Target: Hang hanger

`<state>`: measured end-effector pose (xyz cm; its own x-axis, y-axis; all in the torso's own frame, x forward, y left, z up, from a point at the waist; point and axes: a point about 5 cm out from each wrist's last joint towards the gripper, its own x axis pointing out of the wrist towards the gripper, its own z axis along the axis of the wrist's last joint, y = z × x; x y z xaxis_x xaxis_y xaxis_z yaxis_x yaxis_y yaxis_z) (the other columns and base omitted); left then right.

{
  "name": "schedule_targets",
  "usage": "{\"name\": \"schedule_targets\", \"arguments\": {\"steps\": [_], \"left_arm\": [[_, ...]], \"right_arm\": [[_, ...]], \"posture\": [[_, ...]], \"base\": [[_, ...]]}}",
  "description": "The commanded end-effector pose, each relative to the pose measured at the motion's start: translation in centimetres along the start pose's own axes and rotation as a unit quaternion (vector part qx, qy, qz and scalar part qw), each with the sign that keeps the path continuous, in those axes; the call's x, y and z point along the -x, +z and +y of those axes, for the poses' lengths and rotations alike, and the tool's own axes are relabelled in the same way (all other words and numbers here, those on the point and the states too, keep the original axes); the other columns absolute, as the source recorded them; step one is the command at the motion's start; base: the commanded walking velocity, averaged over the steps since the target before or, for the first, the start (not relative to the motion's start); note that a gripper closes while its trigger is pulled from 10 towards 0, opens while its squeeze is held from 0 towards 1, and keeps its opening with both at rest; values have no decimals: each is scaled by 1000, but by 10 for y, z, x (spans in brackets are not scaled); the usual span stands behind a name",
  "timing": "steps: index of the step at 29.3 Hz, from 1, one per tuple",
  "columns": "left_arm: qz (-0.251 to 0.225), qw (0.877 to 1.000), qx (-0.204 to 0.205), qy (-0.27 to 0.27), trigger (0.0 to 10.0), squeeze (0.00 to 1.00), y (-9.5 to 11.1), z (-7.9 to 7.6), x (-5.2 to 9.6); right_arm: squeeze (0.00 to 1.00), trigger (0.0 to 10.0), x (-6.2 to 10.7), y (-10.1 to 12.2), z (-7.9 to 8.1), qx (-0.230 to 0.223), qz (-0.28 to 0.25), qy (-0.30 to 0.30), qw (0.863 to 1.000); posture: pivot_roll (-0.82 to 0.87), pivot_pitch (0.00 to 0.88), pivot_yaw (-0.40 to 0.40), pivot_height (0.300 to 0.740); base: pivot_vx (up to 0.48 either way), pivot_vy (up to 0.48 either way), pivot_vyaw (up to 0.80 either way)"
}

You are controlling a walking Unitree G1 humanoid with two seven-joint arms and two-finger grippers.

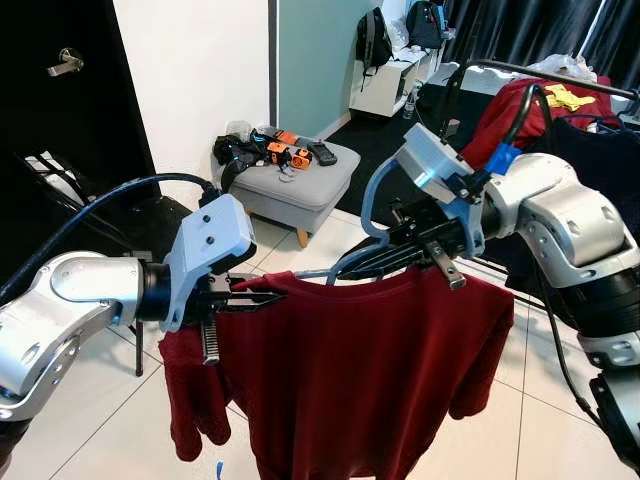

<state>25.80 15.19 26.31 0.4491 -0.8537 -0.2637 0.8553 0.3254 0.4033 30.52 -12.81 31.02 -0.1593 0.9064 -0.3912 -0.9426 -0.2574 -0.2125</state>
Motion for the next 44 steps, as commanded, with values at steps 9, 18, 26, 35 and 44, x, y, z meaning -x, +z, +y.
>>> {"name": "schedule_targets", "arguments": {"steps": [9,18,26,35,44], "left_arm": [[17,999,19,30,0,0,-12,5,0],[18,997,33,71,0,0,-21,14,17],[30,993,54,101,0,0,-34,18,32],[32,982,90,161,0,0,-51,24,51],[49,944,181,271,0,0,-108,5,72]], "right_arm": [[0,10000,-5,16,5,42,-25,30,998],[1000,10000,11,-3,7,-11,-14,7,1000],[1000,10000,28,-12,7,-32,-7,-30,999],[1000,10000,48,-26,-2,-56,-20,-136,989],[1000,10000,90,-90,-38,-201,-162,-538,803]], "posture": [[-57,0,-44,740],[-58,0,-47,740],[-56,0,-46,740],[-57,0,-46,740],[-47,0,-43,740]], "base": [[0,0,0],[0,0,0],[0,0,0],[0,0,0],[0,0,0]]}}
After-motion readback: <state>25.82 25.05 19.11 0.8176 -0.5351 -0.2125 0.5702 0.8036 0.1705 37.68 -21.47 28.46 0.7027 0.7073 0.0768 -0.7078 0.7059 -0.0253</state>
